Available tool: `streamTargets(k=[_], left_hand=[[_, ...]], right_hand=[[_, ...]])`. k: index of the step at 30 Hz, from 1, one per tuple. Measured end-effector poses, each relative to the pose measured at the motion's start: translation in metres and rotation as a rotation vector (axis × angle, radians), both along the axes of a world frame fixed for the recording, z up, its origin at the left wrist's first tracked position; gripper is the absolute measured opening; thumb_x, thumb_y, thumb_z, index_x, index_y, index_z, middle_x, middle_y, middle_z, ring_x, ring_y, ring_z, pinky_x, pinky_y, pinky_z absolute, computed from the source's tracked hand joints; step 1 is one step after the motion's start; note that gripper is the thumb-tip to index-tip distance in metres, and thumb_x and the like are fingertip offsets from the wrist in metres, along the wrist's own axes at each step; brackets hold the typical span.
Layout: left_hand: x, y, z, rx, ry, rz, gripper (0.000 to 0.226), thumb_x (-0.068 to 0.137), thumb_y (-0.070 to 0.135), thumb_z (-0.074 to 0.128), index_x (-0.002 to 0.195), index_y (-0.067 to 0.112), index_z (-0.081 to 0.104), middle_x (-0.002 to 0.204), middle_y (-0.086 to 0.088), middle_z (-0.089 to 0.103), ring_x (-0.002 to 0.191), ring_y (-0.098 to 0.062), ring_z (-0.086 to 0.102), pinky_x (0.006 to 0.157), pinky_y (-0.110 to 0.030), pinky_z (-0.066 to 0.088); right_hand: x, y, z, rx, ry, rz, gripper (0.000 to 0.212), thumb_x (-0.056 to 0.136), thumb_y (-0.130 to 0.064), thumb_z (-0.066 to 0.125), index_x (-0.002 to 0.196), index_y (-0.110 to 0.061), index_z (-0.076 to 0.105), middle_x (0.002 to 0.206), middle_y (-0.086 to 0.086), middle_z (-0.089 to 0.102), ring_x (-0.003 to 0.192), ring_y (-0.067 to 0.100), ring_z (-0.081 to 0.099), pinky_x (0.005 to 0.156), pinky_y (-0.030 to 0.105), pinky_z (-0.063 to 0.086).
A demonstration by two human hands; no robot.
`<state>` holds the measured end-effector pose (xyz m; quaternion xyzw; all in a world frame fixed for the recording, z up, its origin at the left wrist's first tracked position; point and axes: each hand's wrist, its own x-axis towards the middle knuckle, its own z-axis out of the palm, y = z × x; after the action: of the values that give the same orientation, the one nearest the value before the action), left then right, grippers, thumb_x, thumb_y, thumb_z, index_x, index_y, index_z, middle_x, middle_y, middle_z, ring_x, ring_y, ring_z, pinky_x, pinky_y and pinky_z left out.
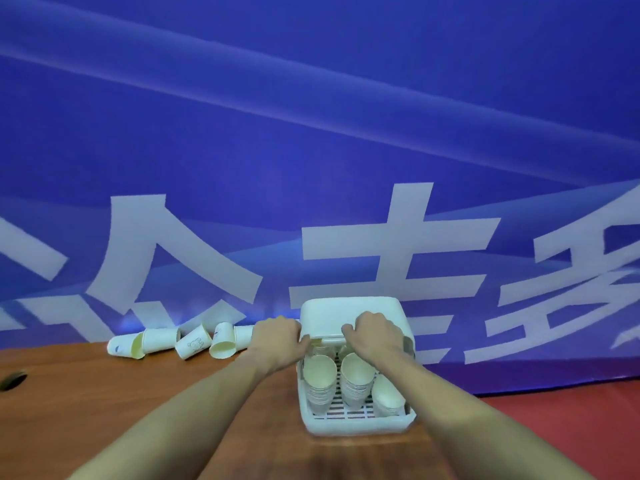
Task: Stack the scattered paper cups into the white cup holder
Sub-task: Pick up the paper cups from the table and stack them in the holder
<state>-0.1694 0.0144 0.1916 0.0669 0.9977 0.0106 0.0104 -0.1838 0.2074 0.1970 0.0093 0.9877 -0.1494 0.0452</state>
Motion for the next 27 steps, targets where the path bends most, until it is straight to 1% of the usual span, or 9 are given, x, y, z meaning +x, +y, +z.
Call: streamTargets(k=[3,5,8,11,15,18,21,23,27], left_hand=[[-0.002,-0.035,0.013,0.009,0.004,0.056,0.034,0.092,0.046,0.042,0.078,0.018,0.056,0.084,-0.006,0.061,0.08,-0.028,0.06,0.063,-0.031,0.038],[0.001,-0.063,0.02,0.023,0.005,0.099,0.032,0.092,0.046,0.043,0.078,0.02,0.055,0.082,-0.003,0.06,0.074,-0.026,0.056,0.063,-0.031,0.038],[0.011,-0.11,0.026,0.007,0.014,0.152,0.031,0.093,0.044,0.042,0.078,0.02,0.054,0.073,0.003,0.051,0.071,-0.023,0.052,0.062,-0.03,0.036],[0.024,-0.164,0.026,-0.023,0.017,0.228,0.034,0.092,0.045,0.041,0.079,0.019,0.058,0.072,0.003,0.051,0.07,-0.023,0.052,0.06,-0.029,0.036],[0.042,-0.229,0.027,-0.023,-0.016,0.319,0.033,0.093,0.046,0.041,0.083,0.019,0.059,0.083,0.0,0.059,0.074,-0.022,0.054,0.062,-0.031,0.038],[0.053,-0.273,0.025,-0.015,-0.01,0.366,0.034,0.093,0.047,0.041,0.084,0.019,0.059,0.08,0.002,0.057,0.079,-0.023,0.061,0.063,-0.03,0.041],[0.061,-0.312,0.018,-0.027,-0.016,0.391,0.033,0.093,0.049,0.041,0.082,0.022,0.055,0.084,0.001,0.06,0.082,-0.023,0.062,0.064,-0.03,0.041],[0.063,-0.335,0.011,-0.029,-0.024,0.402,0.033,0.093,0.05,0.04,0.083,0.023,0.055,0.09,0.0,0.064,0.085,-0.023,0.063,0.067,-0.031,0.044],[0.064,-0.376,-0.007,-0.04,-0.045,0.424,0.036,0.092,0.05,0.04,0.092,0.022,0.062,0.099,-0.003,0.066,0.094,-0.026,0.063,0.075,-0.033,0.046]], right_hand=[[-0.004,-0.035,0.014,0.016,0.034,0.039,0.029,0.088,-0.037,0.043,0.07,-0.015,0.048,0.072,0.0,0.053,0.072,0.026,0.053,0.057,0.027,0.034],[-0.007,-0.062,0.02,0.043,0.049,0.085,0.029,0.089,-0.037,0.042,0.071,-0.015,0.049,0.073,0.0,0.052,0.073,0.025,0.052,0.059,0.028,0.034],[-0.01,-0.103,0.026,0.044,0.052,0.143,0.028,0.088,-0.036,0.043,0.07,-0.015,0.05,0.079,0.002,0.056,0.075,0.027,0.053,0.061,0.028,0.036],[-0.008,-0.151,0.026,0.032,0.033,0.191,0.027,0.086,-0.034,0.043,0.067,-0.015,0.044,0.073,0.001,0.052,0.072,0.027,0.051,0.059,0.028,0.034],[-0.003,-0.218,0.024,0.051,0.02,0.279,0.03,0.087,-0.036,0.043,0.064,-0.017,0.04,0.072,0.001,0.05,0.073,0.026,0.052,0.06,0.029,0.036],[0.001,-0.263,0.023,0.069,0.033,0.335,0.028,0.088,-0.037,0.043,0.071,-0.015,0.048,0.071,-0.001,0.05,0.074,0.026,0.052,0.062,0.03,0.037],[0.002,-0.305,0.019,0.085,0.041,0.375,0.026,0.088,-0.038,0.043,0.08,-0.015,0.053,0.079,0.0,0.053,0.077,0.025,0.051,0.064,0.03,0.038],[0.002,-0.33,0.015,0.086,0.041,0.393,0.027,0.088,-0.038,0.042,0.074,-0.016,0.049,0.079,0.0,0.052,0.078,0.024,0.05,0.064,0.029,0.037],[0.003,-0.373,0.004,0.085,0.024,0.403,0.032,0.089,-0.037,0.043,0.063,-0.019,0.04,0.071,-0.002,0.048,0.077,0.023,0.051,0.06,0.029,0.034]])
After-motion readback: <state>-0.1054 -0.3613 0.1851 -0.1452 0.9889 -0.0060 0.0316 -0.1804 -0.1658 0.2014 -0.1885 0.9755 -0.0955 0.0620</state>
